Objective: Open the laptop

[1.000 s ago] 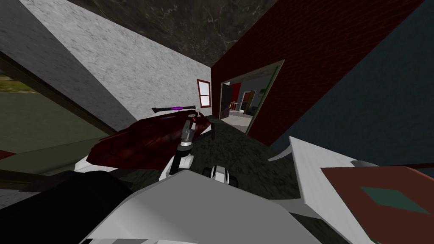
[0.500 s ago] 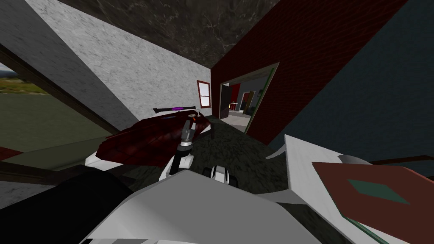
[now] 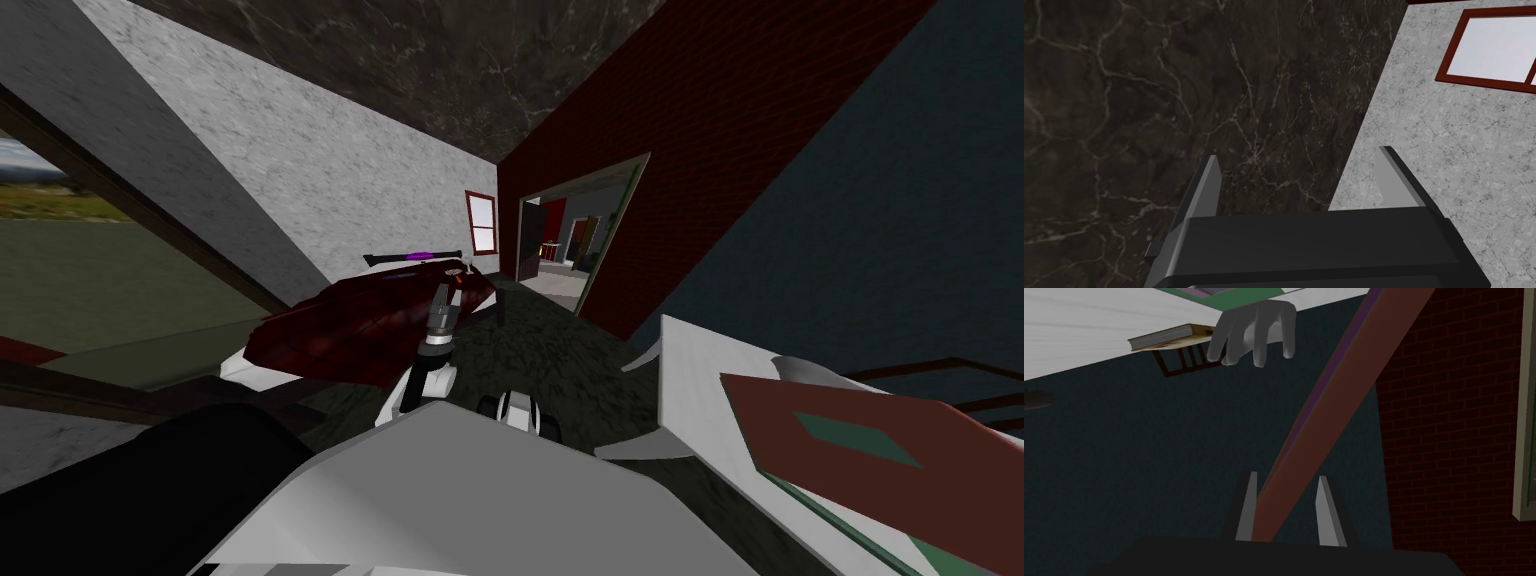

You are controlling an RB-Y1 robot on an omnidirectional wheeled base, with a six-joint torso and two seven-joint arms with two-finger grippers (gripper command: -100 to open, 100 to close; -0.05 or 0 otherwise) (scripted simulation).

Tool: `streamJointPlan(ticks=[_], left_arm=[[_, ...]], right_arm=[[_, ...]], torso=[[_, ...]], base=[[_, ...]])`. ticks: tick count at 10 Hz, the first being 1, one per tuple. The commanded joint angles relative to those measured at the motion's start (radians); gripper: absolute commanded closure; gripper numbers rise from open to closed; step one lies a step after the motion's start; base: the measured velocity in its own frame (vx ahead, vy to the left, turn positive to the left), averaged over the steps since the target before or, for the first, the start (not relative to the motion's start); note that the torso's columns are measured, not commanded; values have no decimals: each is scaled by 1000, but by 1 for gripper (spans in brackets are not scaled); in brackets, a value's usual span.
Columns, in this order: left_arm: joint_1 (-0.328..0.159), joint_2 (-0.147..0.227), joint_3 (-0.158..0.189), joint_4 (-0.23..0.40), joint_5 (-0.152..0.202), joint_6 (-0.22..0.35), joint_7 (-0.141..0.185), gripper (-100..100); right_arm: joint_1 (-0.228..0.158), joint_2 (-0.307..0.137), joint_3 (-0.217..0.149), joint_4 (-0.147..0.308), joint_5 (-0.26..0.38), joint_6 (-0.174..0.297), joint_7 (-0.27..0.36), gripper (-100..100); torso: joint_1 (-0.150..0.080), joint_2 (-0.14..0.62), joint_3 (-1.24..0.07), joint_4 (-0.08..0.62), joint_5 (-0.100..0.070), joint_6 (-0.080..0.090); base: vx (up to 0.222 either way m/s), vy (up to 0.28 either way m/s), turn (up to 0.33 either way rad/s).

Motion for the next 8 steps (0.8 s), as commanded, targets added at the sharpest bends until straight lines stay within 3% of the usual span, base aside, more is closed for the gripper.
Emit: streamJointPlan(ticks=[1, 4, 5, 8], left_arm=[[0, 0, 0, 0, 0, 0, 0, 0], [0, 0, 0, 0, 0, 0, 0, 0], [0, 0, 0, 0, 0, 0, 0, 0], [0, 0, 0, 0, 0, 0, 0, 0]], right_arm=[[-39, 15, 36, 27, -36, -21, 0, 100], [-88, 37, 55, 53, -74, -39, 3, 100], [-75, 29, 33, 47, -64, -26, 1, 100], [-170, 89, 53, 110, -116, -65, 41, 100]], torso=[[0, -1, -1, 0, 0, -2], [3, -4, -4, -1, 4, -1], [4, -3, -3, 0, 4, -3], [4, 3, 0, 2, 8, 2]], base=[[-81, -42, 25], [-58, -38, 5], [-38, -18, -17], [-77, -59, -20]])
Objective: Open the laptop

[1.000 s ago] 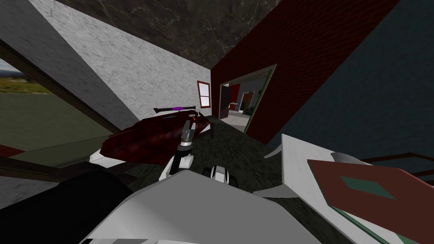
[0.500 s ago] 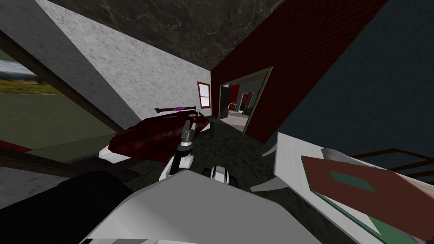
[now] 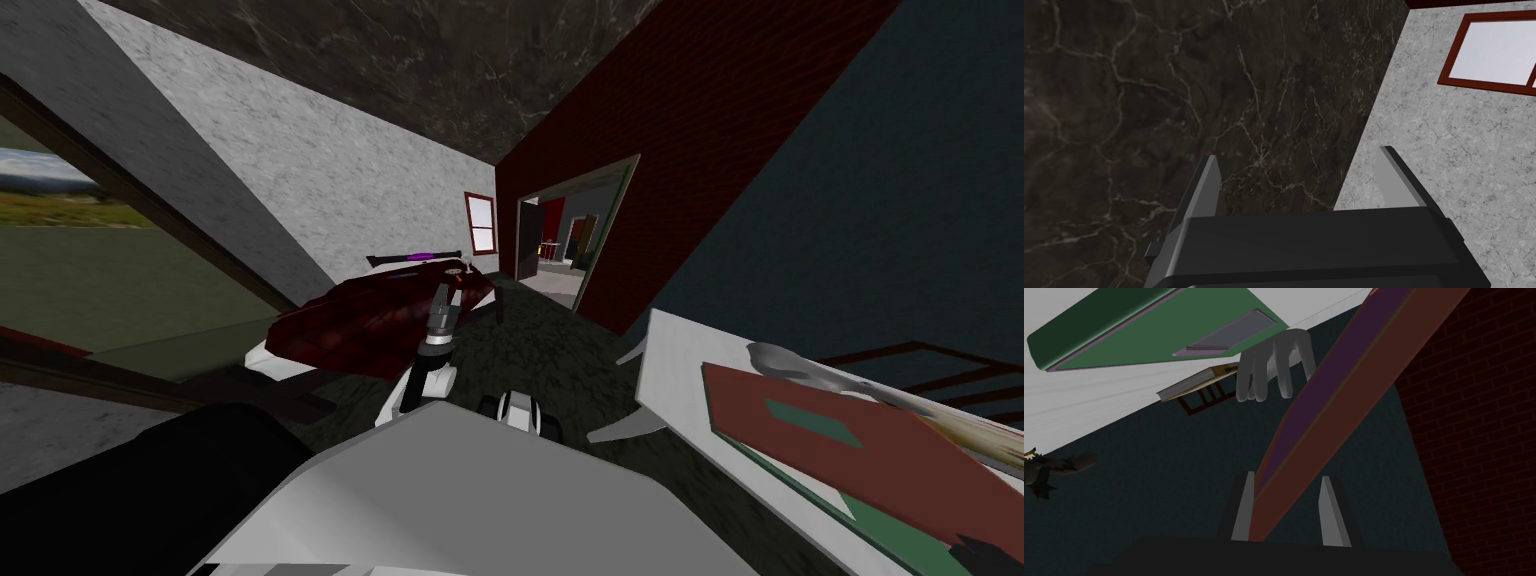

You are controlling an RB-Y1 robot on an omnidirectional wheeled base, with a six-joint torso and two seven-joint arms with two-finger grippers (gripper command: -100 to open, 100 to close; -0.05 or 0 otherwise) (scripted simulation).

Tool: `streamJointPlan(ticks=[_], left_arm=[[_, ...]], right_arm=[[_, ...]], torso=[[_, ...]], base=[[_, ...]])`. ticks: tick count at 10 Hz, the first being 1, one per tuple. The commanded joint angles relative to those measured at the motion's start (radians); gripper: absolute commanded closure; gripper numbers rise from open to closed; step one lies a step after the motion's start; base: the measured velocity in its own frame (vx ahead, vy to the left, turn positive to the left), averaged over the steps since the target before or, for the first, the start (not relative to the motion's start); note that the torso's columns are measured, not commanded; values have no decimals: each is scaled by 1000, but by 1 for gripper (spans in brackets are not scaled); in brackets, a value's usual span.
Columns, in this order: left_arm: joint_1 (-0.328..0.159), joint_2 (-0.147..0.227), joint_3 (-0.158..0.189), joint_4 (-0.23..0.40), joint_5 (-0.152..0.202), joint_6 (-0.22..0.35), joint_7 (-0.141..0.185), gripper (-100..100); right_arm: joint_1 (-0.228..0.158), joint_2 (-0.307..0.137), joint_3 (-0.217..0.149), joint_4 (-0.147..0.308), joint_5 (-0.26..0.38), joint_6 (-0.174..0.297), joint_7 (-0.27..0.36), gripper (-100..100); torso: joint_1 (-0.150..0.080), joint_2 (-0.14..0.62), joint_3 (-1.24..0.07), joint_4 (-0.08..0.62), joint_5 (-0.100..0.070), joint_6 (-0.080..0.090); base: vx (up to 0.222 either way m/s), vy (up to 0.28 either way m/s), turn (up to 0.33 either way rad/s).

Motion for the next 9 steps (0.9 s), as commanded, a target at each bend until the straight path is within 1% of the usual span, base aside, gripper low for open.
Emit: streamJointPlan(ticks=[1, 3, 5, 9], left_arm=[[0, 0, 0, 0, 0, 0, 0, 0], [0, 0, 0, 0, 0, 0, 0, 0], [0, 0, 0, 0, 0, 0, 0, 0], [0, 0, 0, 0, 0, 0, 0, 0]], right_arm=[[11, 2, -14, 1, -17, -19, -20, -100], [58, -21, -30, -24, -22, -20, -58, -100], [105, -44, -45, -49, -28, -21, -95, -100], [200, -89, -76, -99, -38, -22, -171, -100]], torso=[[-3, 0, 1, 0, -2, 0], [8, -4, -4, 0, 8, 3], [12, 2, -1, 3, 11, 2], [8, 4, 1, 3, 9, 3]], base=[[-11, -9, -15], [75, 34, -29], [66, 37, -15], [48, 23, -15]])
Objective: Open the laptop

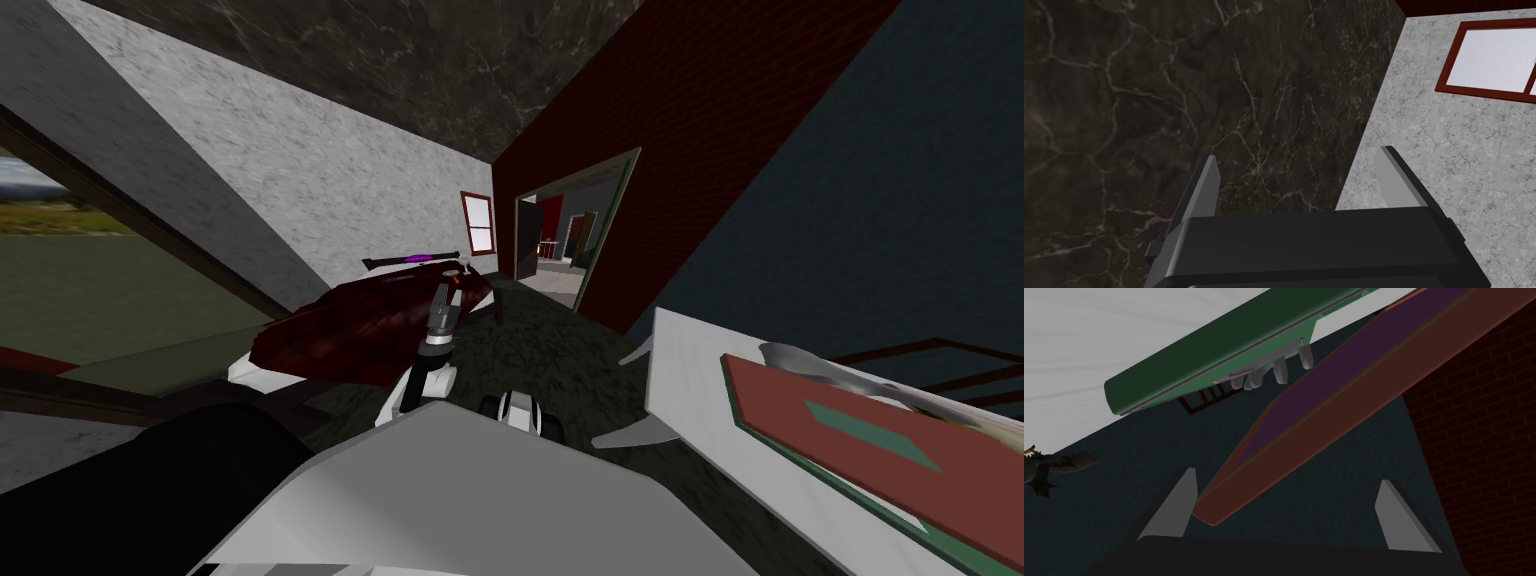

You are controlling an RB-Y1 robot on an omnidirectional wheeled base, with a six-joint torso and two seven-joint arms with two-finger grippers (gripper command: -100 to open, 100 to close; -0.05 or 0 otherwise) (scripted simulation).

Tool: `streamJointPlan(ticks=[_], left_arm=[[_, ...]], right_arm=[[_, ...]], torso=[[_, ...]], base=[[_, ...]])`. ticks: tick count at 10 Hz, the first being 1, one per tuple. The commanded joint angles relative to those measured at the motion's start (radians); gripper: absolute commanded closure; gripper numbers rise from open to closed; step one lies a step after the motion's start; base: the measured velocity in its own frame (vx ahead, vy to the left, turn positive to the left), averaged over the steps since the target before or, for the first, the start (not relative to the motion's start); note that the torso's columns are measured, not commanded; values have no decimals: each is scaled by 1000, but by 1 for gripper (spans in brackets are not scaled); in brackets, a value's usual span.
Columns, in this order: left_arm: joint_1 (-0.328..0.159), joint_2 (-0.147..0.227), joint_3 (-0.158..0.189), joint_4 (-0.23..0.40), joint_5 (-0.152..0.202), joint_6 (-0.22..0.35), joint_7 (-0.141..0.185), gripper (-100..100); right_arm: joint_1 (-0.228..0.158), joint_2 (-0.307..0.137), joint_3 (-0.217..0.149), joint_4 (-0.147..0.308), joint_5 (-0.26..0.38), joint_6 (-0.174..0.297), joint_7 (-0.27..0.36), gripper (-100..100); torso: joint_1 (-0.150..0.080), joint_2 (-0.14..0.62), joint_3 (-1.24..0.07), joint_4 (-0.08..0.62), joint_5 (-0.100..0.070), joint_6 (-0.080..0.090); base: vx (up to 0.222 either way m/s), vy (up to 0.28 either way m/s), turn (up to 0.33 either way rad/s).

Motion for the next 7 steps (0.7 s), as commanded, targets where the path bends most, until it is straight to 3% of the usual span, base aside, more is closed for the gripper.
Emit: streamJointPlan(ticks=[1, 2, 7], left_arm=[[0, 0, 0, 0, 0, 0, 0, 0], [0, 0, 0, 0, 0, 0, 0, 0], [0, 0, 0, 0, 0, 0, 0, 0]], right_arm=[[23, -5, -13, -10, -1, -5, -18, -100], [26, -5, -15, -11, -1, -8, -21, 0], [26, -3, -11, -9, -1, -8, -22, 0]], torso=[[0, -1, -1, 0, 0, 0], [-1, 0, 0, 0, -1, -1], [1, -1, -1, 0, 1, 0]], base=[[22, 9, -9], [0, 0, 0], [0, 0, 0]])
